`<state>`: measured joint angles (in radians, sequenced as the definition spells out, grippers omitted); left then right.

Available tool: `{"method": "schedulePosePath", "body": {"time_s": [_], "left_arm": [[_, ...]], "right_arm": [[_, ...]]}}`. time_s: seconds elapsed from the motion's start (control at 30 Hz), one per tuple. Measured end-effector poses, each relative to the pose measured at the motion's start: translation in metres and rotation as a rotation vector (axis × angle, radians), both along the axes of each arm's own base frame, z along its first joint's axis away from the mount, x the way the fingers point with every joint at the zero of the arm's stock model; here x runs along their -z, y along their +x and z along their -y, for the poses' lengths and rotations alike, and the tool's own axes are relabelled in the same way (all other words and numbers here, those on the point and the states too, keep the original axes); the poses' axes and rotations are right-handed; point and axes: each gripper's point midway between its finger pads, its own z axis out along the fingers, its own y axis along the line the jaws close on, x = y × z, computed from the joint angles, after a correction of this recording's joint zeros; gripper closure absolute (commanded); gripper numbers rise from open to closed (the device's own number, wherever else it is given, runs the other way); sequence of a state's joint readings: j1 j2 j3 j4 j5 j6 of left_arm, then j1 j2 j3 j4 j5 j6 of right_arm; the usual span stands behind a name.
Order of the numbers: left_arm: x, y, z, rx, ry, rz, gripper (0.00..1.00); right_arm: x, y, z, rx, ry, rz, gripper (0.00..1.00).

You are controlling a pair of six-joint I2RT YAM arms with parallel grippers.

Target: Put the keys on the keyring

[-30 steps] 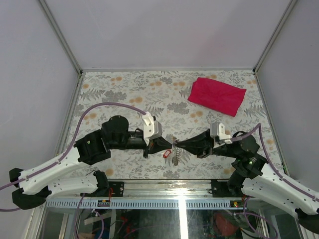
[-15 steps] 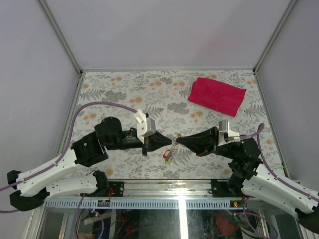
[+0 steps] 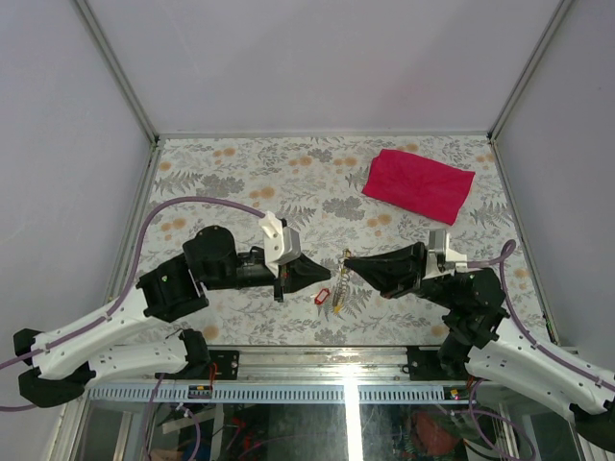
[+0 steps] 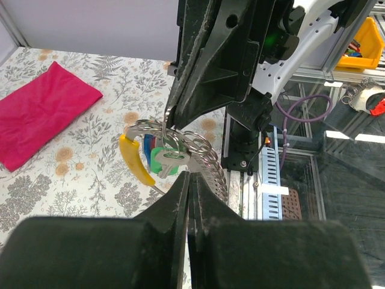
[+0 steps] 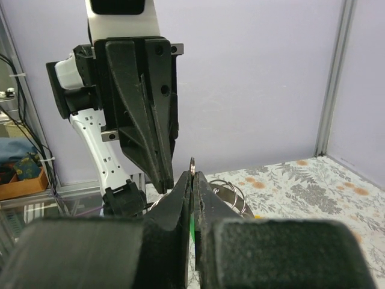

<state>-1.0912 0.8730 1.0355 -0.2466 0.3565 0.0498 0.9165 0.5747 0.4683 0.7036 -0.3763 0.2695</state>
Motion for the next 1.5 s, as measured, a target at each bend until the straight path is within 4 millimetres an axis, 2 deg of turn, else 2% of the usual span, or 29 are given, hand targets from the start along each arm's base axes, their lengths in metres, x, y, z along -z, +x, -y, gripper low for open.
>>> {"method": "schedulePosePath", "body": {"time_s": [0.17, 0.3, 0.47, 0.6, 0.7, 0.83, 1.0, 1.23, 1.5], "left_arm": [[0.006, 0.001, 0.003, 0.004, 0.028, -0.006, 0.99], [0.009, 0.002, 0.002, -0.003, 0.039, -0.009, 0.89], [0.002, 0.007, -0.003, -0.043, 0.016, 0.0, 0.77], [0.002, 0.009, -0.008, -0.074, -0.009, -0.008, 0.72], [0.009, 0.013, -0.007, -0.101, -0.012, -0.031, 0.69], [0.027, 0.017, -0.003, -0.132, -0.009, -0.093, 0.63], [0.045, 0.02, 0.002, -0.157, -0.015, -0.166, 0.55], [0.052, 0.03, 0.005, -0.216, -0.049, -0.215, 0.46], [0.061, 0.041, 0.013, -0.265, -0.06, -0.246, 0.42]], "right_arm": [[0.007, 0.005, -0.001, 0.023, -0.033, -0.023, 1.0], [0.014, 0.007, -0.002, 0.027, -0.061, -0.029, 1.0], [0.018, 0.007, -0.002, 0.032, -0.081, -0.022, 1.0], [0.021, 0.007, -0.002, 0.039, -0.094, -0.013, 1.0], [0.024, 0.008, -0.001, 0.048, -0.109, -0.007, 1.0], [0.025, 0.011, 0.001, 0.073, -0.117, -0.001, 1.0], [0.028, 0.023, 0.006, 0.144, -0.141, -0.019, 1.0], [0.033, 0.048, 0.016, 0.283, -0.163, -0.086, 1.0], [0.046, 0.073, 0.025, 0.417, -0.194, -0.214, 1.0]]}}
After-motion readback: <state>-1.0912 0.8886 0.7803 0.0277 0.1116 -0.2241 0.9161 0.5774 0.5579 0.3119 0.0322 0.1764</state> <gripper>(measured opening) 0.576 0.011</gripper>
